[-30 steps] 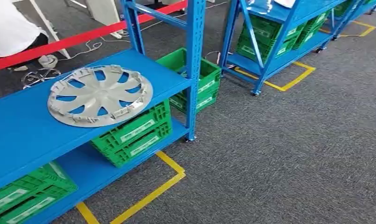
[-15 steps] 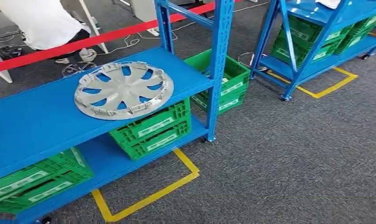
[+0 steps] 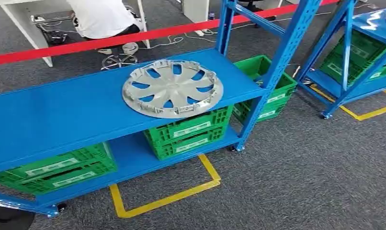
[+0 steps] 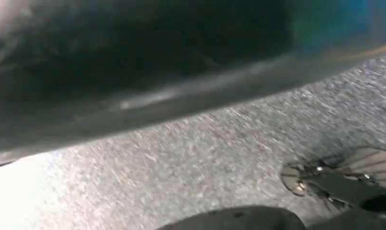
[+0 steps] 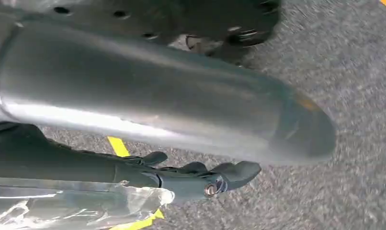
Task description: Take the parts from the cabinet and place them on the table.
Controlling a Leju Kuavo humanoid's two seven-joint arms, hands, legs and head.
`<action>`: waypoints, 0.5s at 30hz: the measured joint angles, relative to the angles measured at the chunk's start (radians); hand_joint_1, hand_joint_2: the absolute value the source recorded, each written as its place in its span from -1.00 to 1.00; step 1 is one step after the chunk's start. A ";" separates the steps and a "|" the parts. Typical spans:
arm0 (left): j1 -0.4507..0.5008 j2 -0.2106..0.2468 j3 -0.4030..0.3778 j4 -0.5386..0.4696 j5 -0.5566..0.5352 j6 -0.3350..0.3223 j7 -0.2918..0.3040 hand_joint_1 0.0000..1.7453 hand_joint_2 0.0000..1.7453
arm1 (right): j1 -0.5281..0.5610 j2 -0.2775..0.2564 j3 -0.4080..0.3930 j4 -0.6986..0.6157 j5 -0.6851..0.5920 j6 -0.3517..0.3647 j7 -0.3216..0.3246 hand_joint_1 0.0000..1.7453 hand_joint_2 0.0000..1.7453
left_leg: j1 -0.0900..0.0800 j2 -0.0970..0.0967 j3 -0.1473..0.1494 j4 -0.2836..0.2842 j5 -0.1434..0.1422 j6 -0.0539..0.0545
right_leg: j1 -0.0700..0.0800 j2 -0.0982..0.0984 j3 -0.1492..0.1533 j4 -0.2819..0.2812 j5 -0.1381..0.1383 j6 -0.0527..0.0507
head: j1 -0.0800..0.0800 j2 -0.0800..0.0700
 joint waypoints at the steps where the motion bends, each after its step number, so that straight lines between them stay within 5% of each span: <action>1: 0.000 -0.001 0.001 0.000 0.000 0.003 0.000 -1.00 -1.00 | 0.002 0.000 0.000 0.000 0.000 0.000 0.000 -1.00 -1.00 | 0.000 -0.013 0.000 0.000 0.000 0.000 | 0.000 0.001 -0.034 0.062 -0.015 0.001 | 0.001 0.000; 2: 0.001 -0.002 0.001 0.000 0.000 0.005 0.000 -1.00 -1.00 | 0.002 -0.001 0.000 0.000 0.000 0.000 0.000 -1.00 -1.00 | 0.000 -0.026 0.001 0.000 0.000 0.000 | 0.000 0.002 -0.043 0.068 -0.002 0.002 | 0.001 0.000; 4: 0.004 -0.002 0.001 0.000 0.000 0.011 0.000 -1.00 -1.00 | 0.001 -0.002 0.000 0.000 0.001 0.000 0.000 -1.00 -1.00 | 0.002 -0.052 0.004 0.001 0.001 -0.002 | -0.003 0.006 0.004 -0.048 0.079 0.000 | 0.000 0.000; 5: 0.003 -0.004 0.001 0.000 0.000 0.013 0.000 -1.00 -1.00 | 0.001 -0.003 0.000 0.000 0.001 0.000 0.000 -1.00 -1.00 | 0.004 -0.063 0.004 0.003 0.001 -0.005 | -0.007 0.024 0.046 -0.137 0.124 0.001 | 0.001 0.000; 6: 0.002 -0.005 0.001 0.000 0.000 0.015 0.000 -1.00 -1.00 | 0.001 -0.003 0.000 0.000 0.001 0.000 0.000 -1.00 -1.00 | 0.005 -0.075 0.003 0.005 0.000 -0.013 | -0.015 0.069 0.082 -0.214 0.149 0.004 | 0.001 0.000; 7: -0.001 -0.004 0.001 0.000 -0.001 0.016 0.000 -1.00 -1.00 | 0.000 -0.003 0.000 0.000 0.001 0.002 0.000 -1.00 -1.00 | -0.001 -0.085 -0.003 0.015 -0.003 -0.021 | -0.019 0.095 0.093 -0.244 0.135 0.000 | 0.003 0.000; 11: 0.008 -0.006 0.003 0.002 -0.002 0.018 0.000 -1.00 -1.00 | 0.000 -0.003 0.000 0.000 0.003 0.002 0.001 -1.00 -1.00 | 0.008 -0.116 -0.015 0.008 0.011 -0.045 | -0.014 0.056 0.096 -0.238 0.145 -0.033 | 0.003 0.000; 13: 0.007 -0.008 0.003 0.002 -0.002 0.021 0.000 -1.00 -1.00 | 0.000 -0.003 0.000 0.000 0.003 0.003 0.000 -1.00 -1.00 | 0.002 -0.025 -0.045 0.075 -0.042 -0.053 | -0.012 0.034 0.096 -0.240 0.147 -0.047 | -0.011 0.000; 15: 0.001 -0.009 0.003 0.002 -0.002 0.021 0.000 -1.00 -1.00 | 0.005 -0.004 0.000 0.000 0.003 0.004 0.000 -1.00 -1.00 | 0.004 -0.005 -0.123 0.238 -0.121 -0.058 | -0.008 0.003 0.095 -0.240 0.145 -0.050 | -0.011 0.000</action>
